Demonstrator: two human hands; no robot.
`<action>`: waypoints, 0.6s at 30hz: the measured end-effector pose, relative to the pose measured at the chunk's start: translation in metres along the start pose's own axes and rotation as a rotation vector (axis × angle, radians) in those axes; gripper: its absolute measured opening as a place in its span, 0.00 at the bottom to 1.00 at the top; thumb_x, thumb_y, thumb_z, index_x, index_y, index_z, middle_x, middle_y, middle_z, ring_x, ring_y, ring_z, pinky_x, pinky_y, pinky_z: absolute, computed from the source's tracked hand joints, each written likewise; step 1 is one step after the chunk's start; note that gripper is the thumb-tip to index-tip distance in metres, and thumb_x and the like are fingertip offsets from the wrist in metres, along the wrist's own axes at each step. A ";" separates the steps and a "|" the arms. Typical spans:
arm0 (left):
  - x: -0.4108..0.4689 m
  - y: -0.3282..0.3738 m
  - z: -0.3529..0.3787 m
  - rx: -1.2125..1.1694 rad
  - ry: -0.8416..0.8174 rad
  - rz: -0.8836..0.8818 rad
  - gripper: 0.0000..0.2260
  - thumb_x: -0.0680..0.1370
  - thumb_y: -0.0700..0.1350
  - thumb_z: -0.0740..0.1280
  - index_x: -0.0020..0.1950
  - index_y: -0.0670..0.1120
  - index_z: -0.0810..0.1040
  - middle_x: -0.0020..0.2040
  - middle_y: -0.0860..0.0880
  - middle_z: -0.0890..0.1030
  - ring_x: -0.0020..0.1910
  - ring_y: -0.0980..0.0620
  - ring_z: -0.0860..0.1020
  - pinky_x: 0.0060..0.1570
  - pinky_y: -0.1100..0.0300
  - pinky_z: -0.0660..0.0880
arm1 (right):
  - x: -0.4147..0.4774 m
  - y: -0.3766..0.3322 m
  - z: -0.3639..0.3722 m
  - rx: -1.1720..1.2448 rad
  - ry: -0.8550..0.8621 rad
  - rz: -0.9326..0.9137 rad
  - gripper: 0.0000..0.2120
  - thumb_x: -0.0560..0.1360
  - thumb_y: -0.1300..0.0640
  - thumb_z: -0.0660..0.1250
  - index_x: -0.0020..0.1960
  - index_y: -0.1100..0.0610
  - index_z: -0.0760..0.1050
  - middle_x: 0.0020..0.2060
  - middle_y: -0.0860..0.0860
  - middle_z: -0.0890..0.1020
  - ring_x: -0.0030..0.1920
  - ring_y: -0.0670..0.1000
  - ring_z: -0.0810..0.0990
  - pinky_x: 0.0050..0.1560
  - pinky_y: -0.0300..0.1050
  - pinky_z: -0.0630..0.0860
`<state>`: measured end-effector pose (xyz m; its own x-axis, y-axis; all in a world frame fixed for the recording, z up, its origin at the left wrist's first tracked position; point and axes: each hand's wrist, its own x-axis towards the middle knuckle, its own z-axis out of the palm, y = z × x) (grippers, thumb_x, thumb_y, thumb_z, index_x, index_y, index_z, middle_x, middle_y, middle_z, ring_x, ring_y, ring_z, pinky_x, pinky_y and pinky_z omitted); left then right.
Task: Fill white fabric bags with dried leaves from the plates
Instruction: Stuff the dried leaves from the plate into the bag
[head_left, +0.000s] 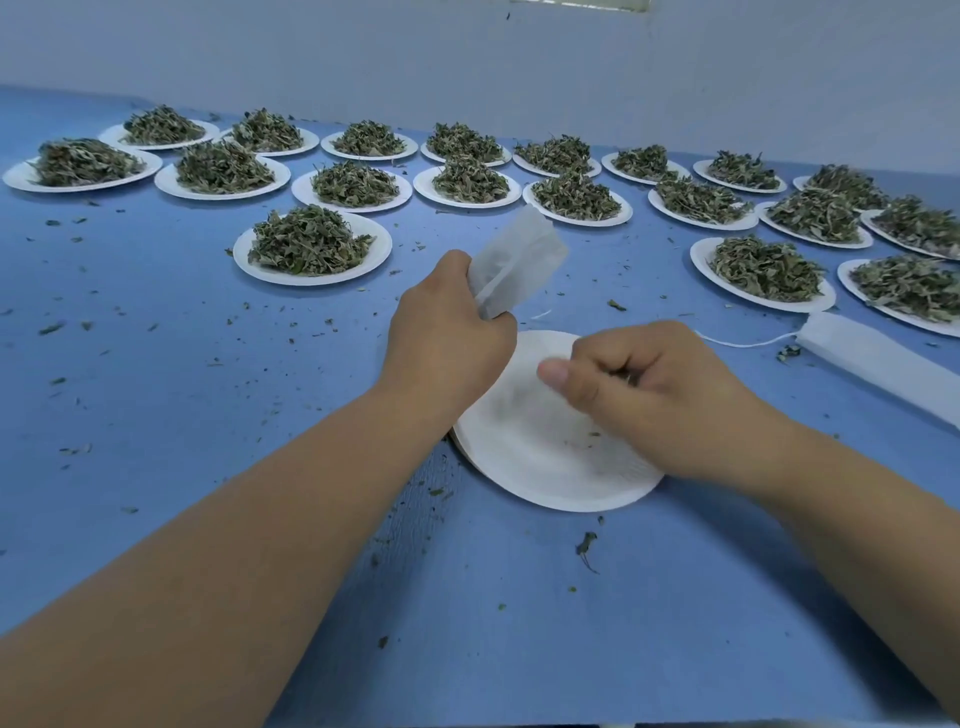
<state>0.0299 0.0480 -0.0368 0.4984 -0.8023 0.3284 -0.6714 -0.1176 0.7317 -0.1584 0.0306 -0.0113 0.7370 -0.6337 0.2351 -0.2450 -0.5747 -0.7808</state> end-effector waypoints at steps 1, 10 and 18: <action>0.000 0.000 -0.001 -0.005 -0.005 0.012 0.07 0.73 0.44 0.66 0.46 0.48 0.68 0.38 0.52 0.73 0.37 0.54 0.72 0.30 0.56 0.64 | 0.006 -0.002 -0.003 0.058 0.055 0.024 0.26 0.79 0.43 0.66 0.30 0.57 0.65 0.25 0.49 0.65 0.26 0.46 0.61 0.27 0.43 0.66; 0.018 -0.012 -0.023 0.077 0.002 0.168 0.15 0.72 0.52 0.73 0.50 0.52 0.68 0.40 0.56 0.73 0.40 0.58 0.73 0.31 0.61 0.66 | 0.074 -0.024 -0.023 1.035 0.500 0.232 0.18 0.84 0.45 0.62 0.41 0.56 0.76 0.28 0.48 0.71 0.27 0.48 0.68 0.28 0.42 0.67; 0.010 -0.003 -0.020 0.105 -0.075 0.323 0.19 0.70 0.56 0.73 0.47 0.60 0.61 0.39 0.58 0.72 0.39 0.60 0.72 0.33 0.58 0.70 | 0.095 -0.030 -0.020 1.423 0.719 0.254 0.20 0.84 0.42 0.58 0.40 0.55 0.68 0.30 0.50 0.73 0.27 0.49 0.70 0.31 0.40 0.72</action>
<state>0.0477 0.0519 -0.0238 0.2122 -0.8483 0.4851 -0.8426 0.0926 0.5305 -0.0935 -0.0231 0.0461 0.2378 -0.9673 -0.0885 0.7469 0.2404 -0.6199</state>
